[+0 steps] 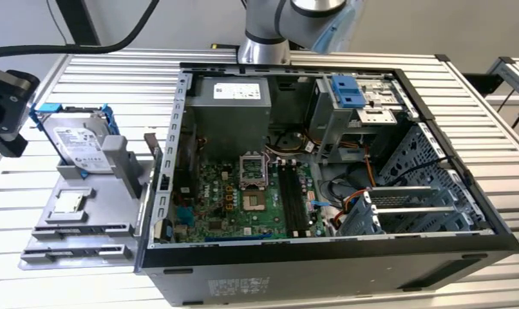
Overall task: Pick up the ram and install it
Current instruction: 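Reach for the ram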
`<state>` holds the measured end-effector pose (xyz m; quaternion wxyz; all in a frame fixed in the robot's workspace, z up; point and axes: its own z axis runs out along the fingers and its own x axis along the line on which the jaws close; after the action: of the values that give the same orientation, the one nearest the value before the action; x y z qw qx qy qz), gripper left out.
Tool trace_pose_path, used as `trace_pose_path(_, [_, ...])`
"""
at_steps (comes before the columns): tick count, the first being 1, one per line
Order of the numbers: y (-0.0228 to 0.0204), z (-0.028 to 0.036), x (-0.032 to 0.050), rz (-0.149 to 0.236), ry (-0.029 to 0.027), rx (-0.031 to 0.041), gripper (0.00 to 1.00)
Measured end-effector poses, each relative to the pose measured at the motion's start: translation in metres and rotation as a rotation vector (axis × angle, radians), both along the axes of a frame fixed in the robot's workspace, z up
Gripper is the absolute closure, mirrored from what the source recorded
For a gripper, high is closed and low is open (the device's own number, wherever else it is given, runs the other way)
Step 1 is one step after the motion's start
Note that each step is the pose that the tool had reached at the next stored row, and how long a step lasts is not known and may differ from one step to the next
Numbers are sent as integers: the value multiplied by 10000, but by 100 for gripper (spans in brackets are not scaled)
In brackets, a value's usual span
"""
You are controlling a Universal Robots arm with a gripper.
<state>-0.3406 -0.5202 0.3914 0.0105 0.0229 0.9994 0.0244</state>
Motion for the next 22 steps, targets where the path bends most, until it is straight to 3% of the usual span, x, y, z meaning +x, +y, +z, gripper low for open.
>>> trace_pose_path(19, [-1, 0, -2, 17, -5, 0, 100])
trace_pose_path(22, [-1, 0, -2, 429, -5, 0, 100])
